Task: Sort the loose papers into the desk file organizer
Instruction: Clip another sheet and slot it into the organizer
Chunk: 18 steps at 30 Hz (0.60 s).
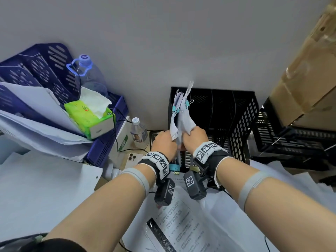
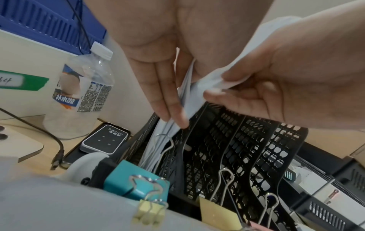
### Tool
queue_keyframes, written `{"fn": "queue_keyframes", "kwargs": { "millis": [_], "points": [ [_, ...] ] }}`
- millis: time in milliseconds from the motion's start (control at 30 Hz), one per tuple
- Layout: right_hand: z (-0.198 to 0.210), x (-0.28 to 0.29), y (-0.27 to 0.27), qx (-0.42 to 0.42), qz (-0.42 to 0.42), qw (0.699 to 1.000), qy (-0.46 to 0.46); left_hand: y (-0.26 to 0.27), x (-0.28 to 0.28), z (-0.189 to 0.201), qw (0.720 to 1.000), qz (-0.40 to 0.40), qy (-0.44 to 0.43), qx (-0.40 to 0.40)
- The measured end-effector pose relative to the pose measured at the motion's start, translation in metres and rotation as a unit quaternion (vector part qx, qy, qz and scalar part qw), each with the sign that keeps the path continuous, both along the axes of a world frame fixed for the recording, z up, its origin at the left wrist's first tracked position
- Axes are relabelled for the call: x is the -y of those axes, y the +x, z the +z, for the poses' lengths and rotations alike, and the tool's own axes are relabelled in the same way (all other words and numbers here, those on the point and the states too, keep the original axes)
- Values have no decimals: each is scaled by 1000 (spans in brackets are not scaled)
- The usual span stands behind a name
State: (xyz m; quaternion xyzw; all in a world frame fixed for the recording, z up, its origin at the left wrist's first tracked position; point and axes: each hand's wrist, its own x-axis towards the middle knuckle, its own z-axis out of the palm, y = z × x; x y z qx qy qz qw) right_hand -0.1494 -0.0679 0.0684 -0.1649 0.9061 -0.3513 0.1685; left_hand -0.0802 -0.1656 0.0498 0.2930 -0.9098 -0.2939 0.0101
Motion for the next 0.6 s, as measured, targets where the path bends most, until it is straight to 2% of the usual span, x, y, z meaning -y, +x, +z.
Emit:
{"fn": "queue_keyframes", "kwargs": {
  "millis": [167,267,367,500,567,600],
  "points": [
    [-6,-8,9,64,52,994,65,7,-5,-5,1000,-9,24,-17],
    [-11,-18,15,88,56,994,36,18,-5,-13,999,-26,46,-5],
    [-13,-33,29,147,16,989,-15,35,-1,-22,997,-13,56,-42],
    [-25,-67,58,186,18,982,-4,70,-3,-41,983,101,106,-111],
    [-42,-87,70,166,-10,986,24,91,-1,-53,972,178,126,-84],
    [-52,-97,75,140,-24,988,56,102,1,-67,968,205,141,-43]
  ]
}}
